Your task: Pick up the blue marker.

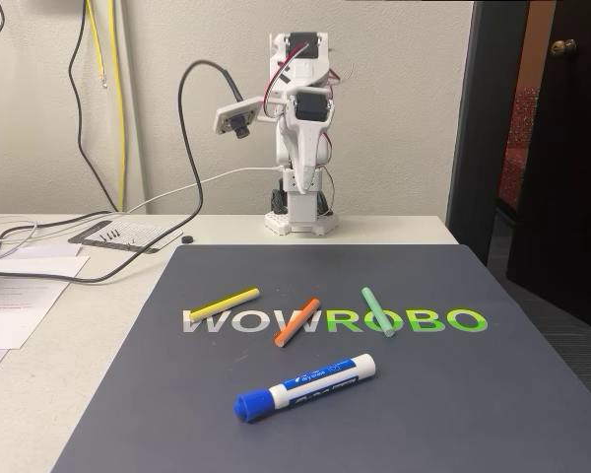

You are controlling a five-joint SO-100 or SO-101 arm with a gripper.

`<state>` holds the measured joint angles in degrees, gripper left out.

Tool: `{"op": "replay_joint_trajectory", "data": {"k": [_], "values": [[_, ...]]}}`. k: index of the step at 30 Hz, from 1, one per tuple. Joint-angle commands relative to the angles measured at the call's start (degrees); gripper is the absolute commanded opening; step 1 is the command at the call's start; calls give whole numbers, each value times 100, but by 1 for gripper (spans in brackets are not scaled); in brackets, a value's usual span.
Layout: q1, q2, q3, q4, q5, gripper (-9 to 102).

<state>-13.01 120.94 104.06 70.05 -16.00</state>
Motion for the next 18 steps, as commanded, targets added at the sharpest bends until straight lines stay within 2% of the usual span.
{"op": "replay_joint_trajectory", "data": {"k": [1,4,9,14,18], "values": [[-26,-668,-870,-88,-536,0],[-35,-1371,-1644,44,-598,0],[-132,-3129,-3955,1134,-703,0],[-193,-4017,-5062,1310,-888,0],[-193,-5669,-7603,2540,-940,0]]}}
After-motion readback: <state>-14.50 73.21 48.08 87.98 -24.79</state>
